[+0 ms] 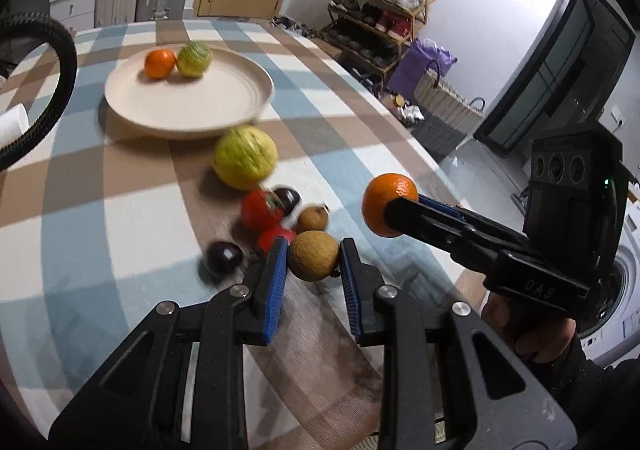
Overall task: Organize fruits
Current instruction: 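Grasp a small brown round fruit with the left tool while the right tool holds the orange, then carry both fruits onto the cream plate and open both tools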
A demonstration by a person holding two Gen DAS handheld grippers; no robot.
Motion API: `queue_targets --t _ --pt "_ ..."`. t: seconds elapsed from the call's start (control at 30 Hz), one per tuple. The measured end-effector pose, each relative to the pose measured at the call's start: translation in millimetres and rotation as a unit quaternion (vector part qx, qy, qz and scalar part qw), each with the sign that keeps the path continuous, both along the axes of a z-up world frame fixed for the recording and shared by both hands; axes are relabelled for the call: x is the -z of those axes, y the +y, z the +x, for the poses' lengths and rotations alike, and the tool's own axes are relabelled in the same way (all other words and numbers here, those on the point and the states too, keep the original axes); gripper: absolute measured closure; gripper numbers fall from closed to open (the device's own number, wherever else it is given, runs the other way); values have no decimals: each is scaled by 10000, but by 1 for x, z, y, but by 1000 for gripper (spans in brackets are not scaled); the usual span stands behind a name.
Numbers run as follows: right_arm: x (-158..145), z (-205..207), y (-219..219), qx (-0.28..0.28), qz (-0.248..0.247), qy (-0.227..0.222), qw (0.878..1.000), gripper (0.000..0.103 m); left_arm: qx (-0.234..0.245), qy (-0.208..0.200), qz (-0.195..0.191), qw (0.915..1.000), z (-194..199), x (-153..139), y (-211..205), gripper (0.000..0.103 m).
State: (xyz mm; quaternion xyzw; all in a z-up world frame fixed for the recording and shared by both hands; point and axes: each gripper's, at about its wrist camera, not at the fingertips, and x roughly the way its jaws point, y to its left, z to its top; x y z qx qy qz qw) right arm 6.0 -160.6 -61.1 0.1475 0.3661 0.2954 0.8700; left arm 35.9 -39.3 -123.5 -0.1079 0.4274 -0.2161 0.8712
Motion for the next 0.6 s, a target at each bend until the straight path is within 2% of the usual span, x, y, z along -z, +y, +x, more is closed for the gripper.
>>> queue_targets --t 0.23,0.6 --pt "-19 34 12 -87 -4 -45 10000 62 -223 -194 -119 9995 24 -22 31 80" --pt "-49 107 38 -286 -104 -164 9994 62 -681 -312 -257 9969 94 -39 88 80"
